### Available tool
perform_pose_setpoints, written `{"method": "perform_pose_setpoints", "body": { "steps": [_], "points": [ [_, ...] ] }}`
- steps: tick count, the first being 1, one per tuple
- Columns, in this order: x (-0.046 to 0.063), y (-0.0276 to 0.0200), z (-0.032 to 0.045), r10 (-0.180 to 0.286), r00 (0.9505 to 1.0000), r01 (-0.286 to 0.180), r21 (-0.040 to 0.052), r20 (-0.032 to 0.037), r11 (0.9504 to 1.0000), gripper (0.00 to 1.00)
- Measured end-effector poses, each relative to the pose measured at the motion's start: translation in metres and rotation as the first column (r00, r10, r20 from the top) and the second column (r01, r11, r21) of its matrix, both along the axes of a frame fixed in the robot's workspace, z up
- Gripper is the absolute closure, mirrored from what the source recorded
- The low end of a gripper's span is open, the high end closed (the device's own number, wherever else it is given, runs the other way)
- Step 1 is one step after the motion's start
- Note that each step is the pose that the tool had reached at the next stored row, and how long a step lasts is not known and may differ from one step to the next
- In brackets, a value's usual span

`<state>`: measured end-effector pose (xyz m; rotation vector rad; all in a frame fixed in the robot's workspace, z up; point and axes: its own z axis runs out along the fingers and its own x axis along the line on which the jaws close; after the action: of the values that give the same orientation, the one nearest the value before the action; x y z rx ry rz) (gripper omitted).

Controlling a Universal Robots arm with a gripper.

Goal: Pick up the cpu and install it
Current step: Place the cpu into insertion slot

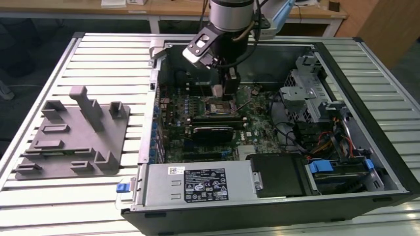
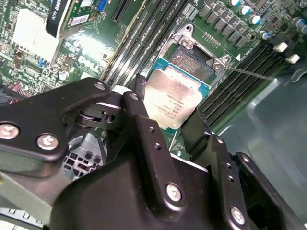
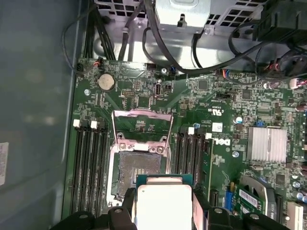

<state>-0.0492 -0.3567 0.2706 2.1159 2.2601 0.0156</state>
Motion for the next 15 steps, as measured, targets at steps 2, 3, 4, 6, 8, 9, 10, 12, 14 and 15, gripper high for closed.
{"method": "perform_pose_setpoints", "body": {
  "steps": [2,3,4,6,8,9,10,12,14,15],
  "points": [
    [0.0,0.0001,-0.0036,0.0,1.0,0.0,-0.0001,0.0,1.0,0.45],
    [0.0,0.0002,-0.0054,0.0,1.0,0.0,0.0001,0.0001,1.0,0.45],
    [0.0,0.0003,-0.0072,0.0,1.0,0.0,0.0001,0.0001,1.0,0.45],
    [0.0,0.0007,-0.0106,0.0,1.0,0.0,0.0,0.0001,1.0,0.45],
    [0.0,0.0015,-0.0134,0.0,1.0,0.0,0.0002,0.0001,1.0,0.45],
    [0.0,0.002,-0.0147,0.0,1.0,0.0,0.0001,0.0001,1.0,0.45],
    [0.0,0.0026,-0.0159,0.0,1.0,0.0,0.0,0.0001,1.0,0.45],
    [0.0,0.0039,-0.0184,0.0,1.0,0.0,-0.0002,-0.0001,1.0,0.45],
    [0.0,0.0058,-0.0212,0.0,1.0,0.0,0.0,0.0001,1.0,0.45],
    [0.0,0.0068,-0.0225,0.0,1.0,0.0,0.0001,0.0001,1.0,0.45]
  ]
}}
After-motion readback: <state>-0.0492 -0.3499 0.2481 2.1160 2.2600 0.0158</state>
